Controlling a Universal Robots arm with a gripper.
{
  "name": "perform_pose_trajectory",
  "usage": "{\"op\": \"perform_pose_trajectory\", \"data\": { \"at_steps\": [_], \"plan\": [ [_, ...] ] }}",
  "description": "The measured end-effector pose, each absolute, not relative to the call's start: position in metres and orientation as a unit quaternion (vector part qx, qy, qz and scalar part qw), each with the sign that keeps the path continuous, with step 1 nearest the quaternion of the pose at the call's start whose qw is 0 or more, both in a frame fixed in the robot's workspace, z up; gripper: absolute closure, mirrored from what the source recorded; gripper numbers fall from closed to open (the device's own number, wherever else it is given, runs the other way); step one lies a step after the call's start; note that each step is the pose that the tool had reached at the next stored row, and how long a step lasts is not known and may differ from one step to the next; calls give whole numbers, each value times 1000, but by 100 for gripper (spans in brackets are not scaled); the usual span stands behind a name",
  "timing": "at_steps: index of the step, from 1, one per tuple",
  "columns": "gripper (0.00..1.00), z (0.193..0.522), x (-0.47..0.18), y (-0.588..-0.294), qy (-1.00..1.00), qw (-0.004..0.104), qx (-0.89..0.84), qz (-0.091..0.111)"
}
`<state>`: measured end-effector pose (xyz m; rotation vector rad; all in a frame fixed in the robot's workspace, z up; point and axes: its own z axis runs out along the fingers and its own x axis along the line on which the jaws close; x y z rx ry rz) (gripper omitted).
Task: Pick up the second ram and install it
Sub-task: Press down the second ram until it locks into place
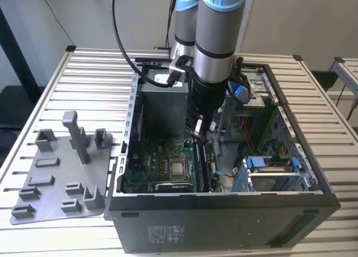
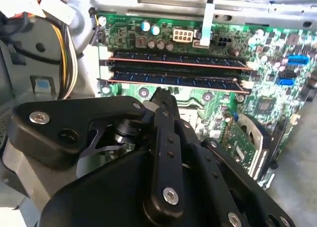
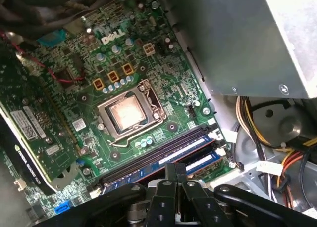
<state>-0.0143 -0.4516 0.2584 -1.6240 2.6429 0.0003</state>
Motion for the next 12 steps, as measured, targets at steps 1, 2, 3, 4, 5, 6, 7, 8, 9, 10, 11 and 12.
{"op": "perform_pose_trajectory", "data": {
  "at_steps": [1,2,3,4,5,6,7,8,9,10,11,12],
  "plan": [
    [89,258,-14,-452,847,20,-531,0],
    [89,258,-14,-452,842,21,-539,0],
    [89,258,-14,-452,837,21,-546,0],
    [89,258,-14,-452,832,22,-554,0],
    [89,258,-14,-452,827,22,-562,0],
    [89,258,-14,-452,822,22,-569,0],
    [89,258,-14,-452,817,23,-576,0],
    [89,258,-14,-452,813,23,-582,0],
    [89,258,-14,-452,809,23,-587,0],
    [89,258,-14,-452,805,23,-592,0],
    [89,258,-14,-452,802,23,-597,1],
    [89,258,-14,-452,798,23,-602,1]
  ]
}}
